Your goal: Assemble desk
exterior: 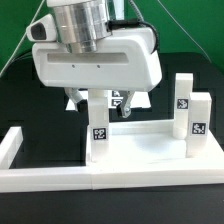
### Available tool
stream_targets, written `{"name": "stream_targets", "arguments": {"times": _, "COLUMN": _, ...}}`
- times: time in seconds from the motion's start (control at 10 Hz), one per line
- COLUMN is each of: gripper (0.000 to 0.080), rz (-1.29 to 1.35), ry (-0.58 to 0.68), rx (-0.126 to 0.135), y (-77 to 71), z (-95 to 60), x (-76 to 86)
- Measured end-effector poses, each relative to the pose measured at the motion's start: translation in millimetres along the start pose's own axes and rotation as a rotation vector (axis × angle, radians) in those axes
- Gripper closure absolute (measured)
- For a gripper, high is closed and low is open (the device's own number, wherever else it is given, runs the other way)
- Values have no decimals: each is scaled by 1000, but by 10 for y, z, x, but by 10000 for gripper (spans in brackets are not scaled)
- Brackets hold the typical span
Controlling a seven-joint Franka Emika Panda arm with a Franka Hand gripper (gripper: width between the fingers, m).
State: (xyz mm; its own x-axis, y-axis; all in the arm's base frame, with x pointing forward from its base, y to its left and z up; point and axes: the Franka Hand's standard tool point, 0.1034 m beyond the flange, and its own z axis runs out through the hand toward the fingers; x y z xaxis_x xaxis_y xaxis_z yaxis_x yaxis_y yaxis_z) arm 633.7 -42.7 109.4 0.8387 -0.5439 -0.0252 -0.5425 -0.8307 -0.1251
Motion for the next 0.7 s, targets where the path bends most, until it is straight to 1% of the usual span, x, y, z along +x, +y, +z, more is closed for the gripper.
{"name": "stream_targets", "arguments": {"times": 0.1, "gripper": 150, "rz": -144, "ry": -6, "rx": -6, "y": -22, "z": -4, "x": -21}}
{"name": "stream_targets", "arguments": {"times": 0.3, "gripper": 150, "rz": -262, "ry": -6, "rx": -9, "y": -2, "z": 0, "x": -11}}
{"name": "stream_targets", "arguments": {"times": 0.4, "gripper": 150, "rz": -411, "ry": 1, "rx": -14, "y": 3, "z": 6, "x": 2}}
{"name": "stream_targets", "arguments": {"times": 0.5, "gripper": 150, "rz": -563, "ry": 71, "rx": -54, "y": -10, "z": 31, "x": 76}}
{"name": "stream_targets", "arguments": {"times": 0.6, "gripper": 150, "rz": -498, "ry": 62, "rx": -49, "y": -10, "z": 58, "x": 36}}
{"name": "stream_targets", "arguments": {"times": 0.7, "gripper": 282, "rz": -500, "ry": 61, "rx": -51, "y": 4, "z": 54, "x": 43}}
